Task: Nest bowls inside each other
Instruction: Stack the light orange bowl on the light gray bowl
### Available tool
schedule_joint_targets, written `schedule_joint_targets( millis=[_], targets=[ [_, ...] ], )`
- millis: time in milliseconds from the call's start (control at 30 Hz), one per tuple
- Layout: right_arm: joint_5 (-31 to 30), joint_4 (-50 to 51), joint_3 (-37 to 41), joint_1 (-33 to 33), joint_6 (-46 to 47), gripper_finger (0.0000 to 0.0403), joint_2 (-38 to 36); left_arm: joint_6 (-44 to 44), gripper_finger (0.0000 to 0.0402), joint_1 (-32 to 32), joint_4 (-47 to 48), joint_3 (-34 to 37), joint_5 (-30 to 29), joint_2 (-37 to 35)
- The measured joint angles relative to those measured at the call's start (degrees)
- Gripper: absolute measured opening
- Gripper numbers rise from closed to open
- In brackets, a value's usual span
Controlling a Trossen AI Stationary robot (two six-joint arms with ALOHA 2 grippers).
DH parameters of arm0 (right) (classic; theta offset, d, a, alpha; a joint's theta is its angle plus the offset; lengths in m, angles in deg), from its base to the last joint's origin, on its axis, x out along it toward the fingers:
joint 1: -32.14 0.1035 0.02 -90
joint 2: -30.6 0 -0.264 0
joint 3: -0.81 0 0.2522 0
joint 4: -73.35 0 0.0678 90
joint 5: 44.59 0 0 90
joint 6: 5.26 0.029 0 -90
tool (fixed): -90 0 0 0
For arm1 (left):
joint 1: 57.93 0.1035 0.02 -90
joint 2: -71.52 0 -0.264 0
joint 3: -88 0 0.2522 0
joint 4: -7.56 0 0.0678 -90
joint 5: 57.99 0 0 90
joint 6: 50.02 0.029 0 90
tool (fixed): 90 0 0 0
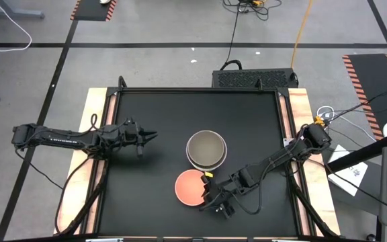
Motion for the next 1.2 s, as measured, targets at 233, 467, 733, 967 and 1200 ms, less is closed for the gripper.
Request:
schedule_joint_targets(
  millis=[233, 467, 733, 967, 1200],
  targets=[
    [-1.12, 0.24, 0.02, -0.50, -0.29, 0.0192, 0.09, -0.07, 0.0062, 0.00, -0.19, 0.00, 0.00, -0.01],
    [-1.17, 0.00, 0.02, -1.61, -1.01, 0.0192, 0.09, 0.19, 0.0062, 0.00, -0.20, 0.00, 0.02, -0.02],
    [-1.12, -0.48, 0.02, -2.28, -1.49, 0.0192, 0.09, 0.41, 0.0062, 0.00, 0.52, 0.00, 0.02, -0.02],
    [-1.08, -4.32, 0.02, -0.58, -2.84, 0.0192, -1.07, 0.44, 0.0062, 0.00, 1.31, 0.00, 0.02, -0.02],
    [-5.00, -3.32, 0.02, 1.35, -3.18, 0.0192, -5.56, 0.76, 0.0062, 0.00, 1.54, 0.00, 0.02, 0.00]
  ],
)
